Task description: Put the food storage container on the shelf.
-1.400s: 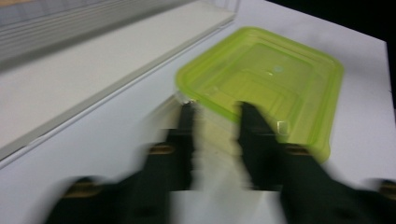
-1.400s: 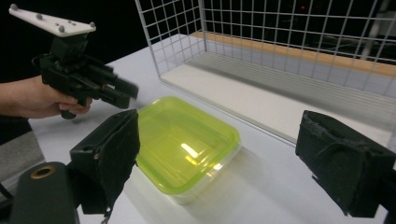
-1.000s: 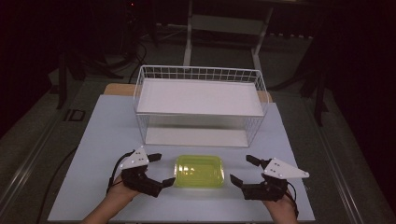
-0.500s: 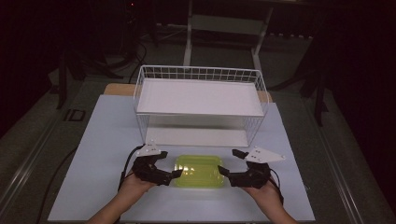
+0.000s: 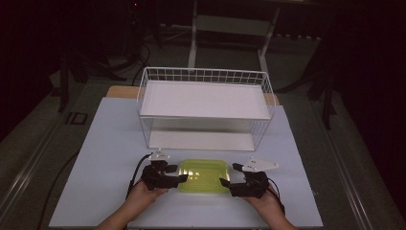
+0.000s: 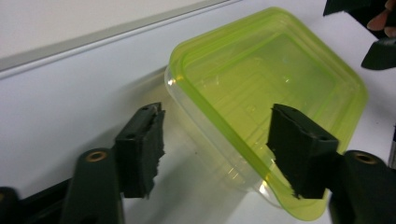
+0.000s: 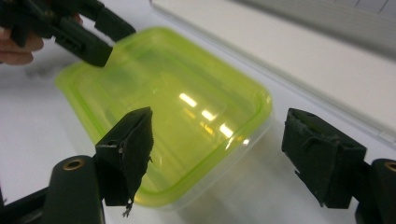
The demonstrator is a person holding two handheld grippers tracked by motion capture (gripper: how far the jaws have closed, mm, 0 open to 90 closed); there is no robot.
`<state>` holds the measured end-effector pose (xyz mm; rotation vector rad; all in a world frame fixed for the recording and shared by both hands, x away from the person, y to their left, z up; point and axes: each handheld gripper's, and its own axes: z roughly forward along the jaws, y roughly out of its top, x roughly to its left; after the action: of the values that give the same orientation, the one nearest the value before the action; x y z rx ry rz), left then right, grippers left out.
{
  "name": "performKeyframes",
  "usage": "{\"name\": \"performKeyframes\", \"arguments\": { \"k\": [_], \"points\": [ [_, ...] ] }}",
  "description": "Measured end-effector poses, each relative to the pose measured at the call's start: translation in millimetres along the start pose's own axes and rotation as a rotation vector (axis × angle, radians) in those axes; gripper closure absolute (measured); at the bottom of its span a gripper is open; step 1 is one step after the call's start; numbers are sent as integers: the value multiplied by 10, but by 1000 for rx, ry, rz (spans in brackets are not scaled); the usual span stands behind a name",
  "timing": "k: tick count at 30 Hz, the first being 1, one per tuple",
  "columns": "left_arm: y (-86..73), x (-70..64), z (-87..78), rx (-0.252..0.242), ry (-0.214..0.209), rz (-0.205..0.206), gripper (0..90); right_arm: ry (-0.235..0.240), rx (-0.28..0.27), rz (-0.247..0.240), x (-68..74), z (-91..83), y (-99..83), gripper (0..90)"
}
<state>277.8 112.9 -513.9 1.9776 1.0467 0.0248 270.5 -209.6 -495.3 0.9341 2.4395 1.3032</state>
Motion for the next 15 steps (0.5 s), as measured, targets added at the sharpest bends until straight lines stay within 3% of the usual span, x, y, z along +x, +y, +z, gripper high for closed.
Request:
{"name": "performKeyframes", "arguments": {
  "k": [3, 5, 9, 15],
  "points": [
    [-23, -9, -6, -5, -14, -5, 490, 6, 27, 15, -13, 23, -26, 248],
    [-43, -22, -13, -12, -17, 1, 534, 11, 43, 19, -25, 42, -42, 306],
    [-76, -57, -32, -24, -21, 7, 581, 34, 72, 33, -31, 75, -65, 337],
    [-106, -113, -68, -27, -19, 9, 624, 66, 73, 65, -54, 58, -82, 459]
  ]
}}
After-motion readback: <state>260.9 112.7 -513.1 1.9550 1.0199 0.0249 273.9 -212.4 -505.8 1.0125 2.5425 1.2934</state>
